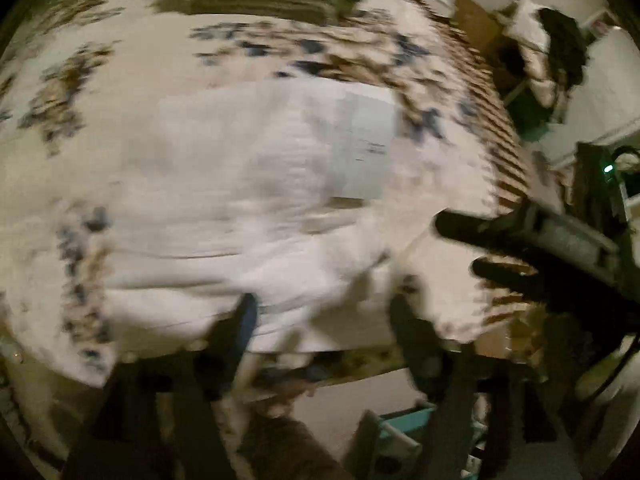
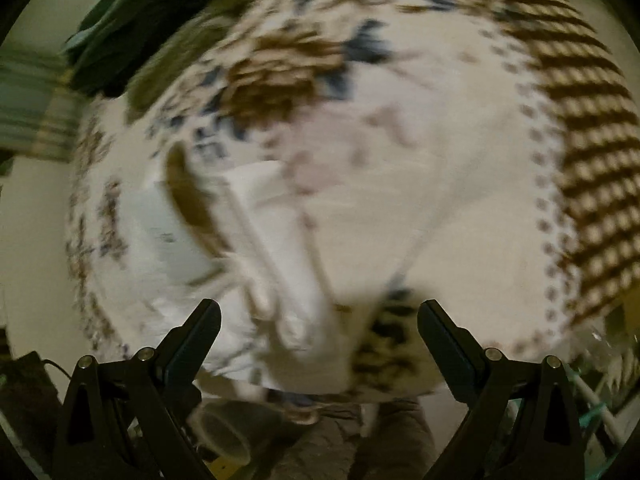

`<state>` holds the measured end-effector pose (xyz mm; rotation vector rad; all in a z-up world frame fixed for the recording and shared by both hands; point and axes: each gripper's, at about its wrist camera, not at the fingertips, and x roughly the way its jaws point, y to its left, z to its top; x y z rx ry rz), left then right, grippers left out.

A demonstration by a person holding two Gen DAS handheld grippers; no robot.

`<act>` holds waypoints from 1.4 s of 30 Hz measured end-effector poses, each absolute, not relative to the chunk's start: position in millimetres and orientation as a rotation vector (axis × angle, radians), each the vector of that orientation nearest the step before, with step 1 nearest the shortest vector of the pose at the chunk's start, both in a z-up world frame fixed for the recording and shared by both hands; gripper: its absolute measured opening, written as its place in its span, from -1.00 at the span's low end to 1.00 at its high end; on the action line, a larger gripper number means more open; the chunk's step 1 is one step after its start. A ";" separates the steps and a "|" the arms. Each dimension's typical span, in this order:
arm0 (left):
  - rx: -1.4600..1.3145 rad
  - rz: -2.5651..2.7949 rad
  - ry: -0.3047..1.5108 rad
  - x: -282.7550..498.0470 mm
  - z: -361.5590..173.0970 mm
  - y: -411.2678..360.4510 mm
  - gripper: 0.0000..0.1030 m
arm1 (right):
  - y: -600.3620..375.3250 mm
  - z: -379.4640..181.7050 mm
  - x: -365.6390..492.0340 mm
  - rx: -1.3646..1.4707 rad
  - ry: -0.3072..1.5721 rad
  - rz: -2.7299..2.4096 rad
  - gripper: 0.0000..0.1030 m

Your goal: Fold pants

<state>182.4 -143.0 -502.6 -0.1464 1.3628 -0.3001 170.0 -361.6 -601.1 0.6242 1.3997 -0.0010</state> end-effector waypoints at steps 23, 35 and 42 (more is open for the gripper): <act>-0.131 0.059 1.387 208.2 -538.3 -66.1 0.42 | -264.4 -609.8 215.5 0.334 1.299 0.096 -0.49; -0.222 0.099 1.364 221.2 -525.9 -37.0 0.42 | -330.1 -547.7 170.1 0.379 1.235 -0.066 -0.73; -0.248 0.026 1.372 231.5 -535.7 -58.2 0.42 | -401.1 -592.4 158.4 0.419 1.345 -0.251 -0.73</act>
